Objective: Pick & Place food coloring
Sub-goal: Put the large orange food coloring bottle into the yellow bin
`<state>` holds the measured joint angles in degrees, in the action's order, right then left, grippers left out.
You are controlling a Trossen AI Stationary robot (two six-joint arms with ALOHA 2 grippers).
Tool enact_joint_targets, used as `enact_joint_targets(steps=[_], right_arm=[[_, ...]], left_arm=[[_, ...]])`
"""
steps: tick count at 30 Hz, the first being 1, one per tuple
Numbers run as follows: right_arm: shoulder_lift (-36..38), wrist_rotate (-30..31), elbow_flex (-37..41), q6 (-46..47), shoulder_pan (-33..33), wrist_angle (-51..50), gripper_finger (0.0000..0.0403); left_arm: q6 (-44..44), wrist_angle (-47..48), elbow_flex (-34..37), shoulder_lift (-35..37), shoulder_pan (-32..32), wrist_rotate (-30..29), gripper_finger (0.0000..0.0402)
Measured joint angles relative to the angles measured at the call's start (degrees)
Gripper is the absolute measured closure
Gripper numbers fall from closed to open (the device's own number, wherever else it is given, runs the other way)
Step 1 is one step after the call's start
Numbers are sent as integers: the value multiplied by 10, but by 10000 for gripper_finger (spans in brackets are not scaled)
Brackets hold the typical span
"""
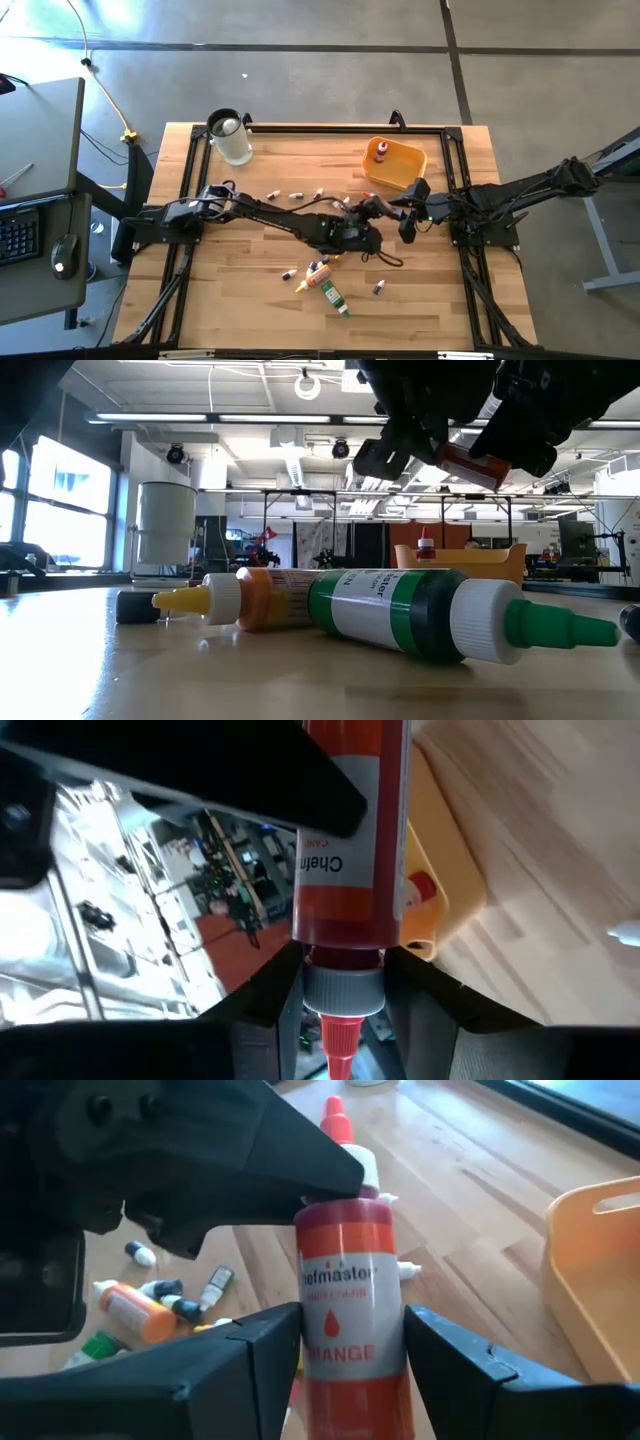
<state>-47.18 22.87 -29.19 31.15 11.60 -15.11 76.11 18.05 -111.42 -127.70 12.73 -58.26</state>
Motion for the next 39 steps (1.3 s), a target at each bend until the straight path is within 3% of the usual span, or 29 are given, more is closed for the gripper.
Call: enact_joint_targets(steps=[15, 23, 31, 39], right_arm=[[-1, -26, 0, -45, 0, -2, 231], [-1, -20, 0, -83, 0, 1, 232], [-1, -20, 0, -85, 0, 0, 274], [-1, -20, 0, -87, 0, 0, 271]], left_arm=[[192, -63, 0, 0, 0, 48, 287], [205, -81, 0, 0, 0, 85, 287], [196, -77, 0, 0, 0, 84, 287], [196, -77, 0, 0, 0, 84, 283]])
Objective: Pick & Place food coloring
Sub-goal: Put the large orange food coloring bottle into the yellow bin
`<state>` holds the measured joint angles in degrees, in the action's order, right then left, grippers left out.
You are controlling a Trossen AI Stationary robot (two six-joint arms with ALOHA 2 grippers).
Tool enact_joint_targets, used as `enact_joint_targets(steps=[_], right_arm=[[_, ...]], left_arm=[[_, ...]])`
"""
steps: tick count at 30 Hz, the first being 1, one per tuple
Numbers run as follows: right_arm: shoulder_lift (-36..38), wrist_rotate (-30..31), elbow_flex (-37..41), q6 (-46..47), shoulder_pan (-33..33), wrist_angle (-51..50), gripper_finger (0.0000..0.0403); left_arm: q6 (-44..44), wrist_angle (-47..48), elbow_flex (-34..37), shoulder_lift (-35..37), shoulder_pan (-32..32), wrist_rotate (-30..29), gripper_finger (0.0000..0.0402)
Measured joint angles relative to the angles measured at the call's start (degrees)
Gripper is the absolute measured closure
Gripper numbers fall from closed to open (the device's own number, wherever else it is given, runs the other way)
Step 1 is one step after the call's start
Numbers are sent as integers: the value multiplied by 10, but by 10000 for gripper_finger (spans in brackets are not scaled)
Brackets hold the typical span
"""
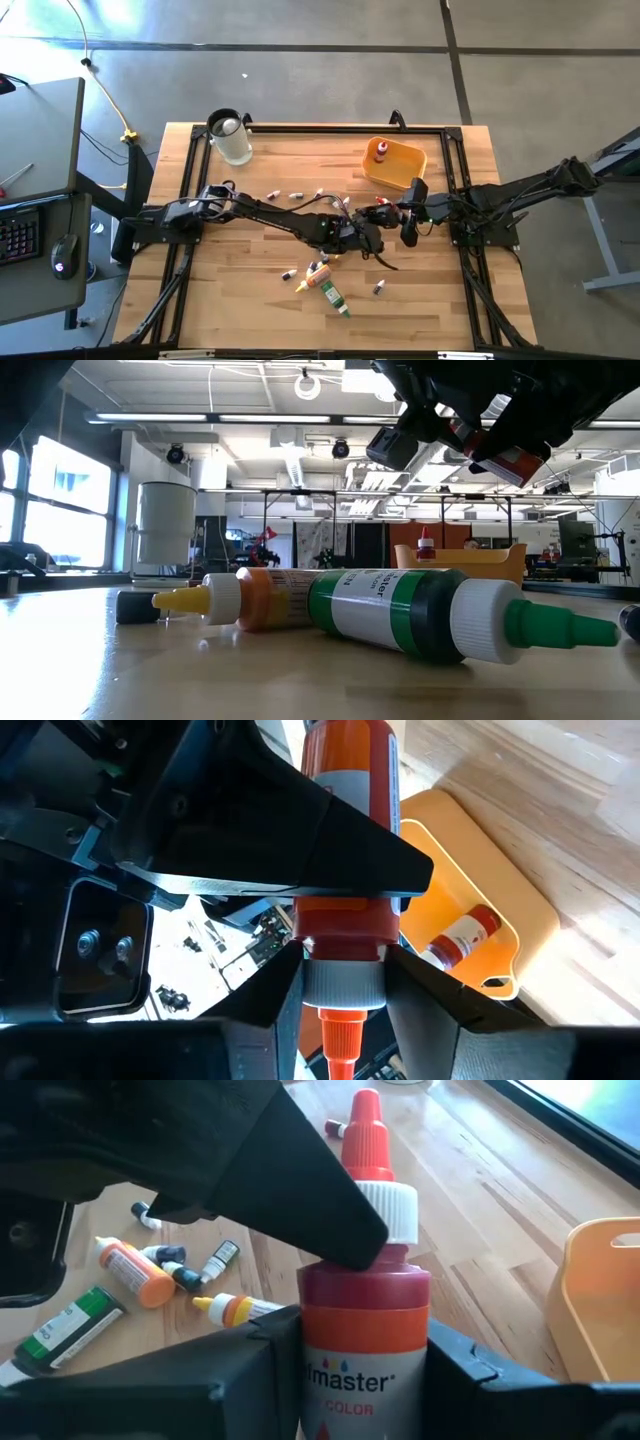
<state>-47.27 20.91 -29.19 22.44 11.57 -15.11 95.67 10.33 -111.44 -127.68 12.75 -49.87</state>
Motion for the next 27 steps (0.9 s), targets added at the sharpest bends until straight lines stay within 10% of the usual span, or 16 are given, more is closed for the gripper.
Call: enact_joint_targets(steps=[13, 20, 27], right_arm=[[0, 54, 0, 0, -1, -2, 273], [0, 98, 0, 1, -1, -5, 273], [9, 166, 0, 16, 1, -7, 274]], left_arm=[[-19, 1, 0, 0, 1, -49, 208], [-136, -58, 0, 4, -3, -280, 194], [-313, -17, -2, 91, -47, -353, 193]])
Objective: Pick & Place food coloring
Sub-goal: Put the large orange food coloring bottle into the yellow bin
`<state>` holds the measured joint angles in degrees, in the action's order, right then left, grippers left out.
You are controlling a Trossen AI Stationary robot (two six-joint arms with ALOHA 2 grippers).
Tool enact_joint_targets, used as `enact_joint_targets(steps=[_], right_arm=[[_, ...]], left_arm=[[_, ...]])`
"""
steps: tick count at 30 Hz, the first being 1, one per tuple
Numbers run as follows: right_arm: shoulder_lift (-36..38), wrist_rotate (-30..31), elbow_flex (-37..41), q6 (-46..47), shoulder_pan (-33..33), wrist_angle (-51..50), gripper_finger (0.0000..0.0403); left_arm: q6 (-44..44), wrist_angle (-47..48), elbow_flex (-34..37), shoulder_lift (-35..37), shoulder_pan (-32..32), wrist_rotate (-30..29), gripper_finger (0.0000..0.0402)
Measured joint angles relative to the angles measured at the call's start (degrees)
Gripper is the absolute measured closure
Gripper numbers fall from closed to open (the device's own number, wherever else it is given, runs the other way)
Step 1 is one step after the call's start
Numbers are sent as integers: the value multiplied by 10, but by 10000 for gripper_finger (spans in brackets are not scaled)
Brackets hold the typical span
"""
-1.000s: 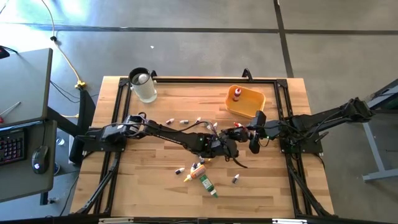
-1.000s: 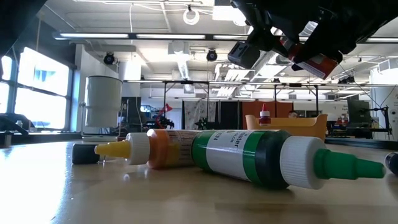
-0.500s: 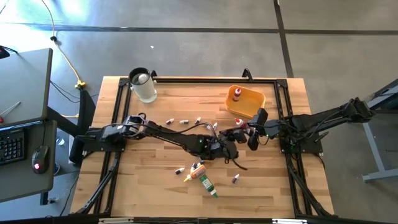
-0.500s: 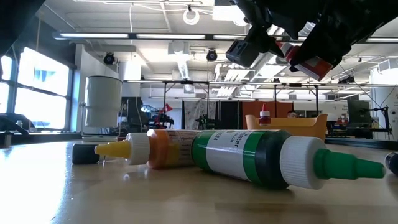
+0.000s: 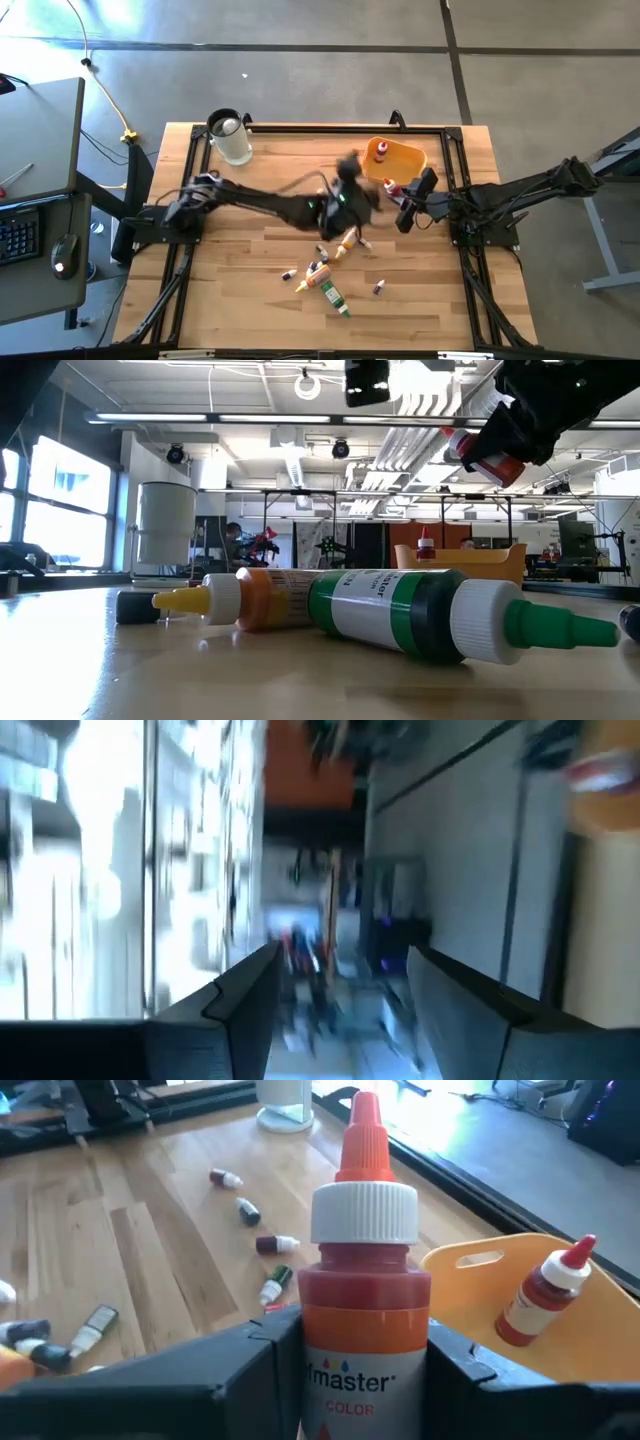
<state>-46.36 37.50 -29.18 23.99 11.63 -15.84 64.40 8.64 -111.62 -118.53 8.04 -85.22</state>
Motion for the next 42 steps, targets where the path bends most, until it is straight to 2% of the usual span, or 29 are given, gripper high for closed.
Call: enact_joint_targets(steps=[3, 5, 6, 8, 10, 13, 15, 18, 22, 25, 28, 31, 33, 38, 40, 42], right_arm=[[15, 0, 0, 1, 0, -4, 274], [28, -4, 0, 4, 3, -13, 274], [34, -5, 0, 10, 5, -20, 274], [47, -4, 0, 22, 12, -38, 274], [55, 8, 0, 30, 18, -49, 274], [56, 39, 0, 28, 20, -49, 274], [54, 62, 0, 27, 18, -38, 274], [47, 84, 0, 26, 18, -24, 274], [36, 116, 0, 26, 18, -19, 274], [27, 166, 0, 23, 18, -15, 274], [15, 212, 0, -4, 18, 8, 274], [2, 224, 0, -44, 18, 65, 274], [-8, 207, 1, -84, 15, 124, 274], [-36, 114, 1, -177, 4, 242, 274], [-46, 89, 1, -188, 1, 262, 274], [-53, 80, 1, -199, -2, 264, 274]], left_arm=[[-114, 103, 1, 44, -34, -26, 193], [-227, 216, 1, 81, -59, -5, 193], [-294, 278, 1, 102, -72, 24, 193], [-440, 411, 1, 140, -103, 121, 193], [-576, 520, 2, 167, -143, 266, 193], [-687, 547, 35, 193, -214, 489, 193], [-692, 497, 72, 199, -254, 613, 193], [-675, 364, 146, 197, -288, 790, 193], [-665, 75, 270, 189, -290, 1003, 193], [-698, -210, 364, 188, -274, 1084, 193], [-712, -439, 438, 173, -246, 1092, 193], [-708, -568, 467, 150, -212, 1021, 193], [-707, -575, 469, 141, -196, 960, 193], [-707, -556, 464, 115, -172, 801, 193], [-720, -542, 464, 113, -166, 769, 193], [-756, -538, 464, 108, -166, 774, 193]])
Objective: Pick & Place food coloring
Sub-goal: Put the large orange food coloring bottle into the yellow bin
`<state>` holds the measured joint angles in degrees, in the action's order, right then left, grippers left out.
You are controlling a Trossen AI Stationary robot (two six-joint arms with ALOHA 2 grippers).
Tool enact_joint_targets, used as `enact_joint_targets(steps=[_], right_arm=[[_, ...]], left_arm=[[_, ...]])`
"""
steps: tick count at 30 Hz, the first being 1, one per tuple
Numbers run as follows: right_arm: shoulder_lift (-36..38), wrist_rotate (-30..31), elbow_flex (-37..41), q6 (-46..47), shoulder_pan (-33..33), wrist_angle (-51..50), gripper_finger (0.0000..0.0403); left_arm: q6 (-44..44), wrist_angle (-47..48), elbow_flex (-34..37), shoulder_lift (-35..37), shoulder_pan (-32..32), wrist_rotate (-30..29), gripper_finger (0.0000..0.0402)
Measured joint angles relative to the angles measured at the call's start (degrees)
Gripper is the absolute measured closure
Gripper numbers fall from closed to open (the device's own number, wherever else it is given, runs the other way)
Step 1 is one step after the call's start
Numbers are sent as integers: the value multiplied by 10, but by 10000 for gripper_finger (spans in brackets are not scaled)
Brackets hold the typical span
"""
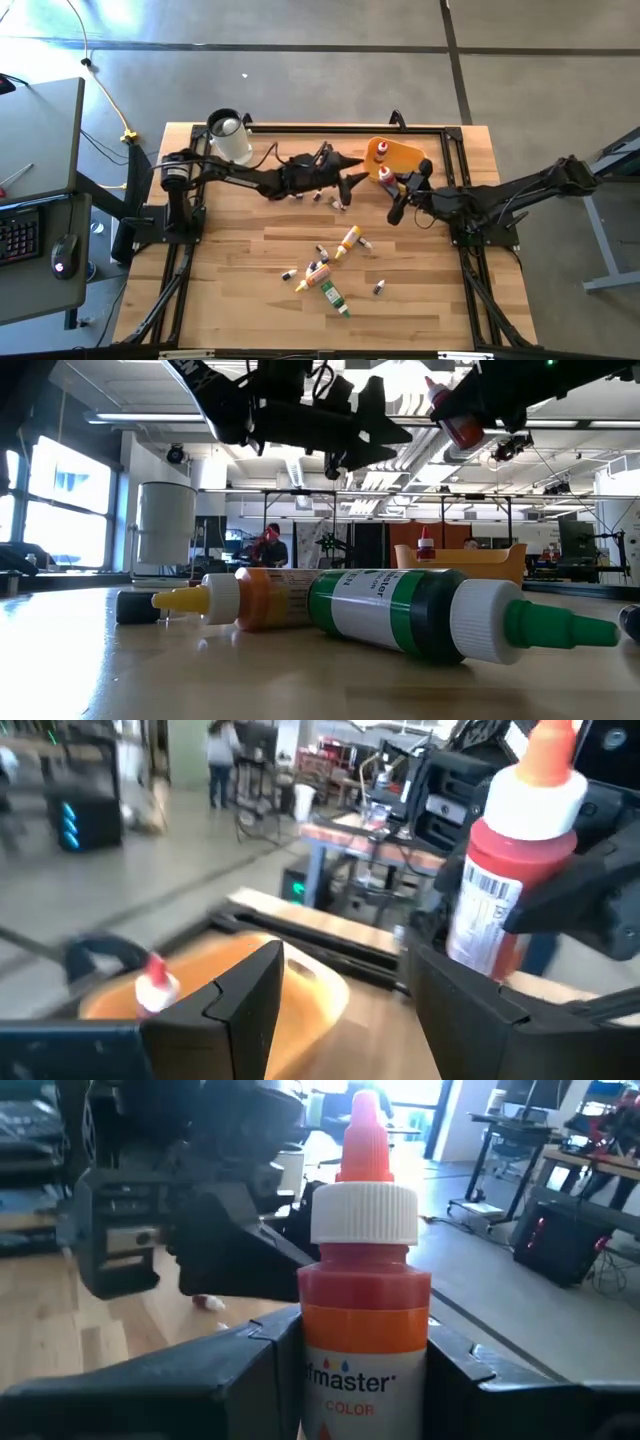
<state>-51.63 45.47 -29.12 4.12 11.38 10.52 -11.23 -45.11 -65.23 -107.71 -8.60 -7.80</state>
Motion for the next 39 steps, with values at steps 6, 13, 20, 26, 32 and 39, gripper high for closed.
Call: enact_joint_targets(steps=[6, 13, 20, 26, 32, 39], right_arm=[[-2, -32, 0, -12, -14, -7, 274], [-2, -101, 0, -3, -18, 8, 274], [-2, -133, 0, -10, -18, 46, 274], [-2, -209, -1, -15, -18, 108, 274], [-4, -223, -1, -29, -18, 121, 274], [-19, -221, -1, -31, -21, 133, 274]], left_arm=[[-8, -17, 0, -4, 0, 120, 193], [9, -142, 0, -3, 4, 210, 193], [11, -154, -14, -3, 4, 222, 193], [35, -148, -34, -3, 15, 226, 193], [49, -147, -51, -3, 26, 225, 193], [55, -113, -74, -3, 31, 224, 193]])
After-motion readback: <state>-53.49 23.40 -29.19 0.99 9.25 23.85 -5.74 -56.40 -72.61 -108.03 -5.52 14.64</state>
